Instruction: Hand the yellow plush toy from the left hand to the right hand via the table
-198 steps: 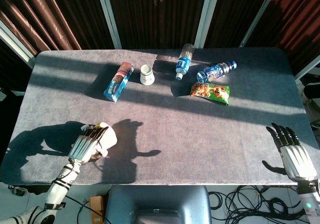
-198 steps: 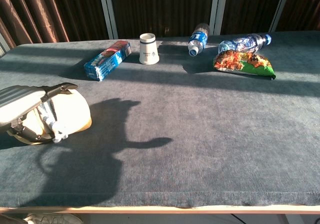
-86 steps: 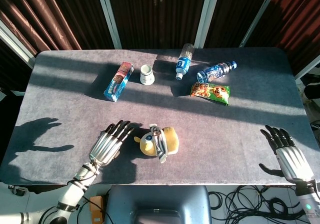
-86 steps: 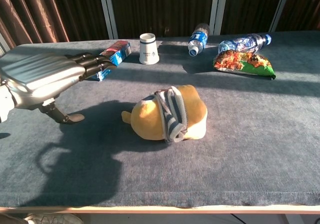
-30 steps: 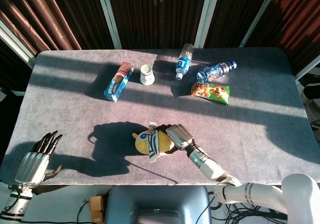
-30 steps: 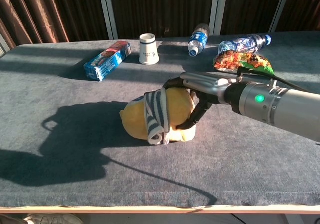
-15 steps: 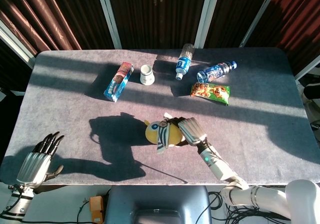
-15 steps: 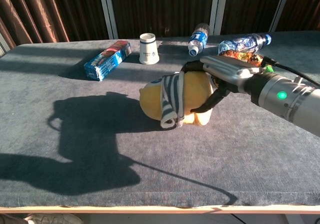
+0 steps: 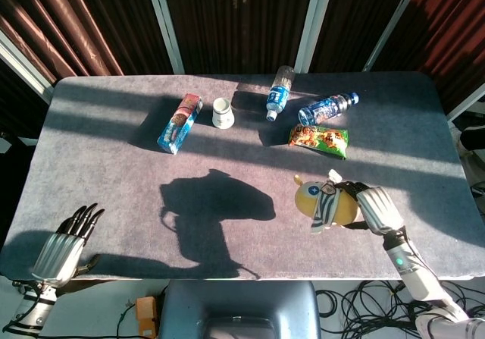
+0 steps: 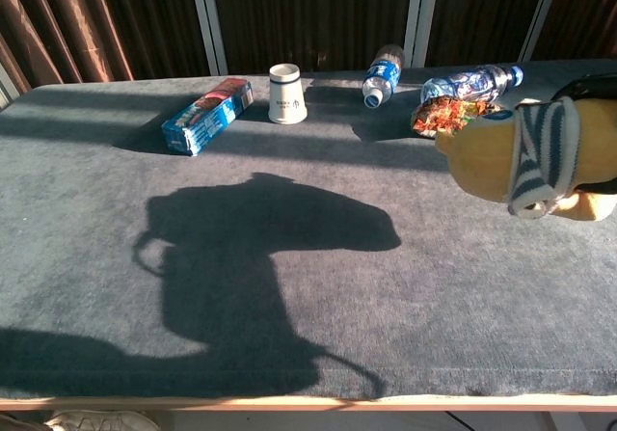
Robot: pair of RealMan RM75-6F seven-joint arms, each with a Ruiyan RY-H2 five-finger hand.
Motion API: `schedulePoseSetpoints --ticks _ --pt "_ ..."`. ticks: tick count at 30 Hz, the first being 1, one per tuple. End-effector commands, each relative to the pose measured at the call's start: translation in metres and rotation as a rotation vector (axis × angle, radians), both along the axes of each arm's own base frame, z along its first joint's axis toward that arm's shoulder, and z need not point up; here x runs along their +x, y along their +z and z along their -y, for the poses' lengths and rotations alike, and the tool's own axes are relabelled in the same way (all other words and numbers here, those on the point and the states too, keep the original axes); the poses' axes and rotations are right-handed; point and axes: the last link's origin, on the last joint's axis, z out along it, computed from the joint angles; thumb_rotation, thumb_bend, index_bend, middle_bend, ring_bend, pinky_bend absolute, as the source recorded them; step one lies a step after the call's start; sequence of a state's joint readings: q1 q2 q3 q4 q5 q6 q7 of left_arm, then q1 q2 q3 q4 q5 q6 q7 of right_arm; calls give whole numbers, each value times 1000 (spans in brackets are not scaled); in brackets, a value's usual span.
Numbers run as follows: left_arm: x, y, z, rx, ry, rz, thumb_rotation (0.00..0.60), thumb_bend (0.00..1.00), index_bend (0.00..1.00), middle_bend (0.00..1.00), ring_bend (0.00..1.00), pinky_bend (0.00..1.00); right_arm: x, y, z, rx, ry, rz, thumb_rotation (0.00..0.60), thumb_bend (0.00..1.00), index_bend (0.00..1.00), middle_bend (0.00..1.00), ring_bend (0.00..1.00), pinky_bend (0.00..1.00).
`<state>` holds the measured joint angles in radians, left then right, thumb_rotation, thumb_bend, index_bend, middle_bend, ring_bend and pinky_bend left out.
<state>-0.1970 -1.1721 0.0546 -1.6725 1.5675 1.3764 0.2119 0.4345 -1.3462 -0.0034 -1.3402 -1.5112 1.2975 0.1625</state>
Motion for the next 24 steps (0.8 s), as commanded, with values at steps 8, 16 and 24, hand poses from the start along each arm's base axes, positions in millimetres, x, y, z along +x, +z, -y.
schedulePoseSetpoints --ticks 8,16,24 --pt "1 -5 0 -21 2 -17 600 258 0 0 25 227 -48 4 -3 100 -139 -123 600 112 425 293 197 325" --pt "0 -5 0 -25 7 -17 600 256 0 0 26 228 -46 11 -12 139 -129 -135 600 107 0 0 0 28" --pt "0 -4 2 -18 5 -20 600 258 0 0 25 228 -20 47 -43 73 -46 -31 600 43 0 0 0 22"
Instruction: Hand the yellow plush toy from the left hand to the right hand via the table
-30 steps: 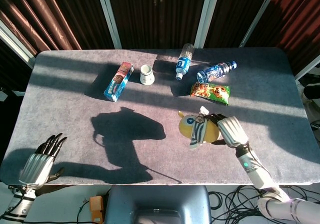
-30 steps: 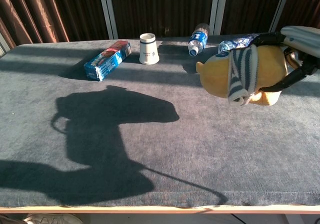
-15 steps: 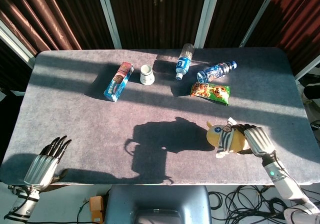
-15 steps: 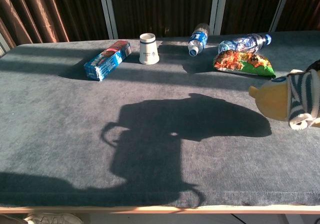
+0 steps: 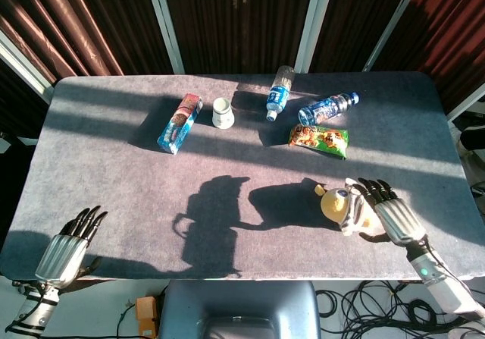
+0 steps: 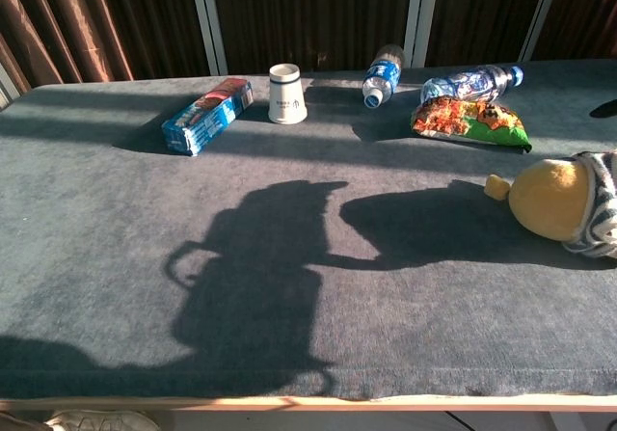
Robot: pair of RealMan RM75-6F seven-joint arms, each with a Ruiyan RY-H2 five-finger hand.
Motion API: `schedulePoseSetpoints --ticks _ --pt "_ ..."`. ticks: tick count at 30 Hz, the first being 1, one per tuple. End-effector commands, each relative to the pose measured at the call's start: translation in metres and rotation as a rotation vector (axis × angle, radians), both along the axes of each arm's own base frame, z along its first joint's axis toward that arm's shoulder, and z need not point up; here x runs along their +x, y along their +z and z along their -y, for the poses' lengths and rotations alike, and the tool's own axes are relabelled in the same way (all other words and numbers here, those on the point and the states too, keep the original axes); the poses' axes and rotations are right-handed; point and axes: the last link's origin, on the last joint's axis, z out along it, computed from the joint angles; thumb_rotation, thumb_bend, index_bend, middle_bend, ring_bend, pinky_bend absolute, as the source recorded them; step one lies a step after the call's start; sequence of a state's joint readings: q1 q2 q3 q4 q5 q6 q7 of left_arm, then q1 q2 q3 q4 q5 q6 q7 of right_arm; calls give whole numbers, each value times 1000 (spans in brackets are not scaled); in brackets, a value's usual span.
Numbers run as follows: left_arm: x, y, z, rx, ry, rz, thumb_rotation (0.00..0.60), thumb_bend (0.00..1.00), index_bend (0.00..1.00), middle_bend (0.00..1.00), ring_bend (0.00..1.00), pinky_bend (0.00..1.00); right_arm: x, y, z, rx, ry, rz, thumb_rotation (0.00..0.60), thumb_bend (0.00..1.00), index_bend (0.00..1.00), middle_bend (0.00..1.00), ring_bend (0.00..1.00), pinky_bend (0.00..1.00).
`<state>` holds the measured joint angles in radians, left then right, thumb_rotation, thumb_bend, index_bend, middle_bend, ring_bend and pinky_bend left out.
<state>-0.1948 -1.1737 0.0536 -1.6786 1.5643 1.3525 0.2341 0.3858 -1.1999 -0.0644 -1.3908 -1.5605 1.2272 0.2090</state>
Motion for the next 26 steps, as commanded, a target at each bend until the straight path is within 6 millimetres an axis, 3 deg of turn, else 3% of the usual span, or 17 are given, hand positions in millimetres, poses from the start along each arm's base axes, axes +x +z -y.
schedulePoseSetpoints --ticks 1,5,11,26 --pt "0 0 1 3 -4 -4 600 258 0 0 25 228 14 23 -21 -55 26 94 600 43 0 0 0 19" --pt "1 0 3 10 -12 -13 600 257 0 0 25 228 12 52 -43 -178 1 66 600 43 0 0 0 0" --pt "4 4 8 48 -37 -12 600 257 0 0 25 227 -4 76 -72 -288 -151 -29 600 43 0 0 0 0" --pt "5 5 14 94 -79 -20 600 259 0 0 0 217 -6 74 -80 -262 -154 -19 600 43 0 0 0 0"
